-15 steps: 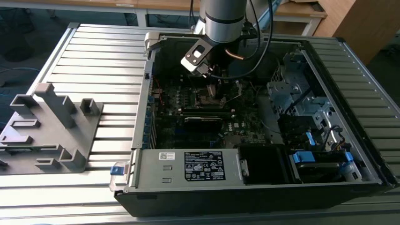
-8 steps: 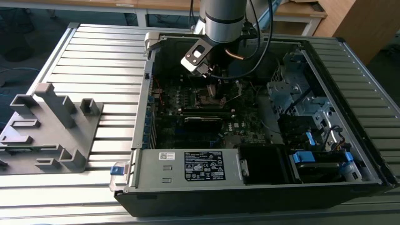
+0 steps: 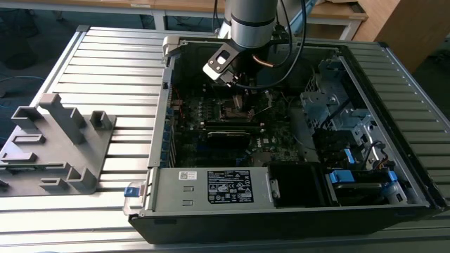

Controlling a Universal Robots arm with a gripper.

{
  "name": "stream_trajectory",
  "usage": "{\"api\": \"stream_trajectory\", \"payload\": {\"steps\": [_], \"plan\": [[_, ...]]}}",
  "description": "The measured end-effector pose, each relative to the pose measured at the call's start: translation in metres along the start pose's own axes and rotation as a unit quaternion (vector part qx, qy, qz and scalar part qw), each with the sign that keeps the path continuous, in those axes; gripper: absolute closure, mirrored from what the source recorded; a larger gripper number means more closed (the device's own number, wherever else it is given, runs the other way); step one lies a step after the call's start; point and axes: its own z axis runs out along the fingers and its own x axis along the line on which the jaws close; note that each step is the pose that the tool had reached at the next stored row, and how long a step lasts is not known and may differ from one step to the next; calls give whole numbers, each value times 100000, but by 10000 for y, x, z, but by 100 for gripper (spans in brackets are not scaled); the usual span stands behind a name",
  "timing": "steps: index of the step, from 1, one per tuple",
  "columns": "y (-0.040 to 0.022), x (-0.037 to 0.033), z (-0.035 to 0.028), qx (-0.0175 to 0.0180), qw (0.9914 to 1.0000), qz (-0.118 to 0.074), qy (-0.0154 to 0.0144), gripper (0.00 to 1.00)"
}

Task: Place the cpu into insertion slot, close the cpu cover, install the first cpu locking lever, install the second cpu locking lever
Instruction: 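Place the cpu into insertion slot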

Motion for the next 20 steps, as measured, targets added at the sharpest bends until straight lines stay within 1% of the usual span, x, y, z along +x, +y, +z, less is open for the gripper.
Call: {"api": "stream_trajectory", "payload": {"steps": [14,15,17,20], "plan": [[0,0,0,-1,100000,125,-14,46],[1,0,1,-5,99999,399,-36,46],[0,1,4,-19,99988,1539,-121,46],[-1,0,7,-36,99928,3773,-297,46]]}}
